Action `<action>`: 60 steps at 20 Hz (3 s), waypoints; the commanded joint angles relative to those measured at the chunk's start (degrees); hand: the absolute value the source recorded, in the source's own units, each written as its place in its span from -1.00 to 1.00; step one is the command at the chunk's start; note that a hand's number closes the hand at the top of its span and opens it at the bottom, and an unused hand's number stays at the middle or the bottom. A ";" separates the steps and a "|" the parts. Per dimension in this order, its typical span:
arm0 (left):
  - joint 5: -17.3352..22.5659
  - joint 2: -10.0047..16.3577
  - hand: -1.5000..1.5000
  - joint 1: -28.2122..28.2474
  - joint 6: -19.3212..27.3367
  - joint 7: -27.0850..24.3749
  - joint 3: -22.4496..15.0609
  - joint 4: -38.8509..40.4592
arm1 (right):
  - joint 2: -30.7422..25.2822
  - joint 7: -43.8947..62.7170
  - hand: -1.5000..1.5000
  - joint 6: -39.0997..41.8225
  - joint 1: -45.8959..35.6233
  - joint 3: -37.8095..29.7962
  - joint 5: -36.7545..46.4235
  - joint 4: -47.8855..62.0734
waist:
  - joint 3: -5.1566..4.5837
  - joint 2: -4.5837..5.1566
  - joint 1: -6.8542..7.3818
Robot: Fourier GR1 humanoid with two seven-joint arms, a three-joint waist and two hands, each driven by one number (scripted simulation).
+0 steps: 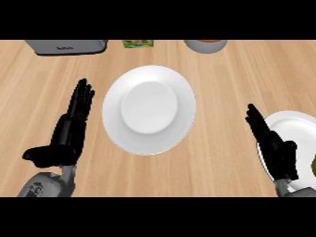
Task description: Pick the pear from the plate and place it in the plate
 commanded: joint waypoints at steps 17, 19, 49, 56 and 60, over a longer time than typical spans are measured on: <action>2.60 14.67 0.00 -6.00 -10.60 12.51 9.21 -3.38 | 0.74 4.82 -1.00 -11.81 -4.17 -5.85 7.67 9.72 | -2.81 0.50 0.34; 1.92 14.20 0.00 -7.95 -10.74 14.82 9.71 -3.34 | -0.82 3.93 -1.00 -9.96 -8.06 -9.33 7.32 11.84 | -2.81 0.63 0.60; -0.41 11.87 0.00 -8.32 -15.52 13.55 13.11 -1.23 | -28.59 57.98 -1.00 42.40 -22.68 1.43 5.45 11.17 | -2.84 0.78 0.90; -0.63 11.44 0.00 -5.83 -16.13 14.25 13.93 -3.68 | -30.35 60.27 -1.00 45.35 -20.55 3.32 6.85 12.46 | -2.86 0.70 0.84; -2.30 10.09 0.00 -5.93 -17.08 11.20 13.89 -0.66 | -27.62 56.86 -1.00 45.11 -20.62 4.06 10.98 19.31 | -2.85 0.86 0.87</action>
